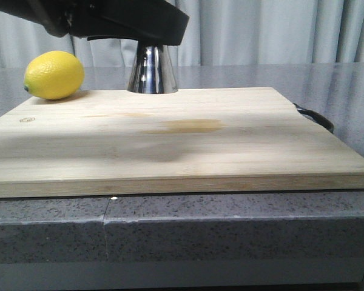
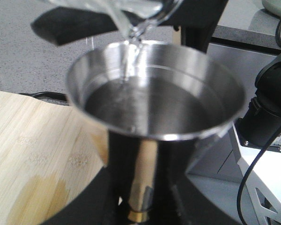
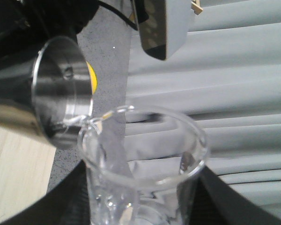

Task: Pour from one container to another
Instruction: 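Tilt the beaker with the right gripper, pouring liquid into the jigger, then lower the empty beaker back onto the board with the right gripper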

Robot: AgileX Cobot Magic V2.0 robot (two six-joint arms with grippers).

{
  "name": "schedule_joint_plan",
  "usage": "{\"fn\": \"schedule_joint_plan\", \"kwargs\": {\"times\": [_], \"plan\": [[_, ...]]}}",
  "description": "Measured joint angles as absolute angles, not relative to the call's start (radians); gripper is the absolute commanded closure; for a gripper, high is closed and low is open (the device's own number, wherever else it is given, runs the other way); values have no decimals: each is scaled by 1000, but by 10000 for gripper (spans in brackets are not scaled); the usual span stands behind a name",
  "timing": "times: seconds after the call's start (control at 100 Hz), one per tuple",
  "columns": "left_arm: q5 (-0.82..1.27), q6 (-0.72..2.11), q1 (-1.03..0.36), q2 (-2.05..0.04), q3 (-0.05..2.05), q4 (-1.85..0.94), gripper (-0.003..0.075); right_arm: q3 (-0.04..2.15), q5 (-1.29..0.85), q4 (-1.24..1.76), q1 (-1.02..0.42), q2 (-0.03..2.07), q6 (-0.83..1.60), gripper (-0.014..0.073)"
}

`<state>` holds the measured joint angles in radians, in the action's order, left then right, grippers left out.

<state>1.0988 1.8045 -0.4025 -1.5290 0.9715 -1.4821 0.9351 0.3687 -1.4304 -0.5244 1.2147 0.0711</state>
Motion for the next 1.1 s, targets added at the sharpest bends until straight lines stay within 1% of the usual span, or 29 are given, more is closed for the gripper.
{"fn": "schedule_joint_plan", "kwargs": {"times": [0.11, 0.28, 0.45, 0.65, 0.74, 0.9, 1.1], "plan": [[1099, 1804, -403, -1529, 972, -1482, 740, 935, 369, -1399, -524, 1215, 16, 507], [1099, 1804, -403, -1529, 972, -1482, 740, 935, 353, -1315, -524, 1215, -163, 507], [1099, 1804, -403, -1529, 972, -1482, 740, 935, 261, -1119, -522, 1217, -231, 507], [1075, 1804, -403, -1529, 972, -1482, 740, 935, 230, -882, -425, 1274, -268, 507], [1071, 1804, -403, -1529, 972, -1482, 740, 929, 284, -834, -358, 1328, -335, 507], [1069, 1804, -403, -1529, 972, -1482, 740, 874, 474, -819, -245, 1435, -452, 507], [1069, 1804, -403, -1529, 972, -1482, 740, 817, 687, -815, -182, 1555, -502, 507]]}}
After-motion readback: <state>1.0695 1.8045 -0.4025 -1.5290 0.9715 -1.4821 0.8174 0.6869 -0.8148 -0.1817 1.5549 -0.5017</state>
